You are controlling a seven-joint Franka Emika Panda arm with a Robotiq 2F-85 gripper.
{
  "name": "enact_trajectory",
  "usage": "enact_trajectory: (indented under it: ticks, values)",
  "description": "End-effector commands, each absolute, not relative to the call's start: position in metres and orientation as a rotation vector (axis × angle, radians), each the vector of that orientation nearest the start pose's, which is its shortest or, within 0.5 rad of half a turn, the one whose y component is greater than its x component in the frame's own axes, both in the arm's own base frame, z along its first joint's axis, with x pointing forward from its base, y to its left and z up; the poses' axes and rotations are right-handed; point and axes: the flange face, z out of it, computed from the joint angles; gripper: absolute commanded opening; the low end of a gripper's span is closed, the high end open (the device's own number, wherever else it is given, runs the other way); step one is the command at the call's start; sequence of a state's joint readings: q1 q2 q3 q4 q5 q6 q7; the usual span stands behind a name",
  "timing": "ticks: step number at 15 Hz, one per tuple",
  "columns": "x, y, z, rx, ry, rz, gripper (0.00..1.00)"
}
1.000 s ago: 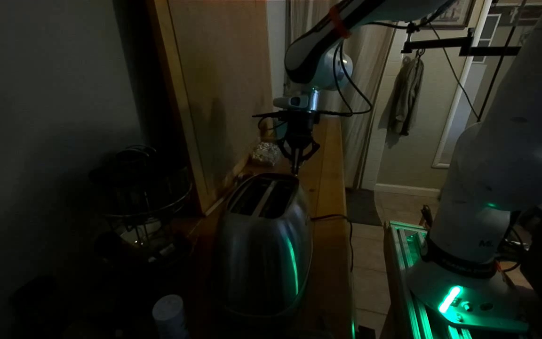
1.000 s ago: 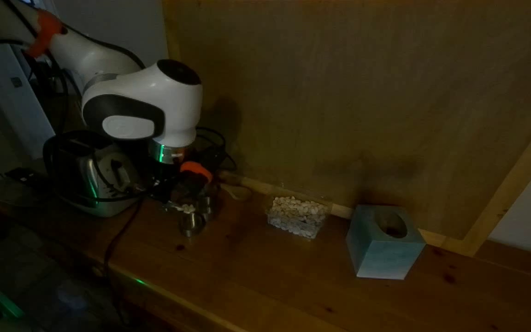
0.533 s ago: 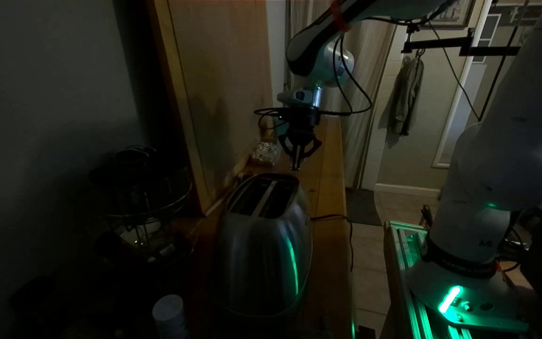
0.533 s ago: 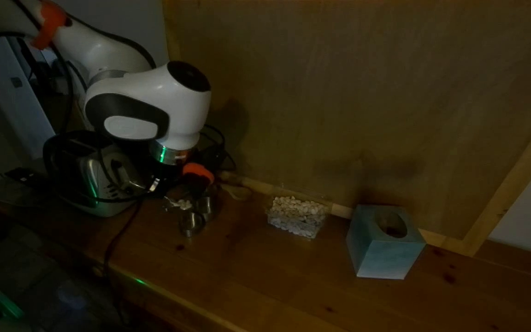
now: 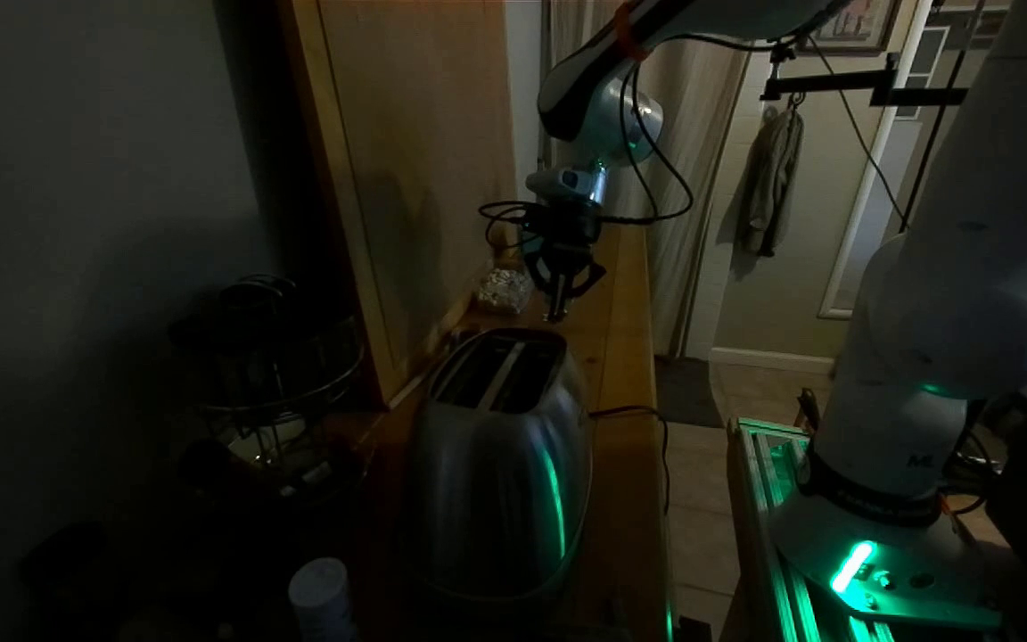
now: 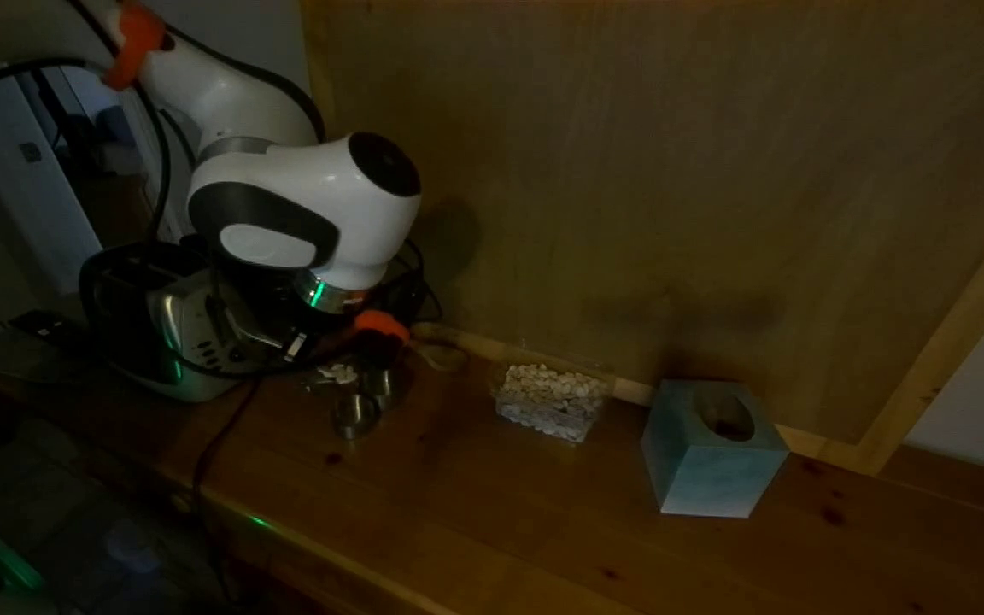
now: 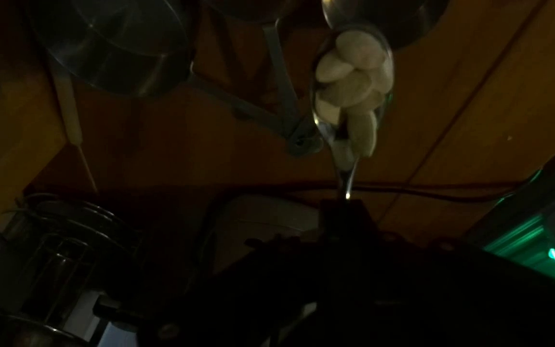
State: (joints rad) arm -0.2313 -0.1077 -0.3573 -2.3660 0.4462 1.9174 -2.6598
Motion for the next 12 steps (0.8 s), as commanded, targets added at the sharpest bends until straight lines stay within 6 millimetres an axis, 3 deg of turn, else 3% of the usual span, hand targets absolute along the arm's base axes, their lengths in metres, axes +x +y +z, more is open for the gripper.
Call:
enact_trajectory:
  ticks: [1, 12]
  values:
    - [0.401, -0.235, 0.344, 2.018, 2.729, 0.850, 0.02]
    - [0.400, -0.255, 0.327, 2.087, 2.766, 0.956, 0.02]
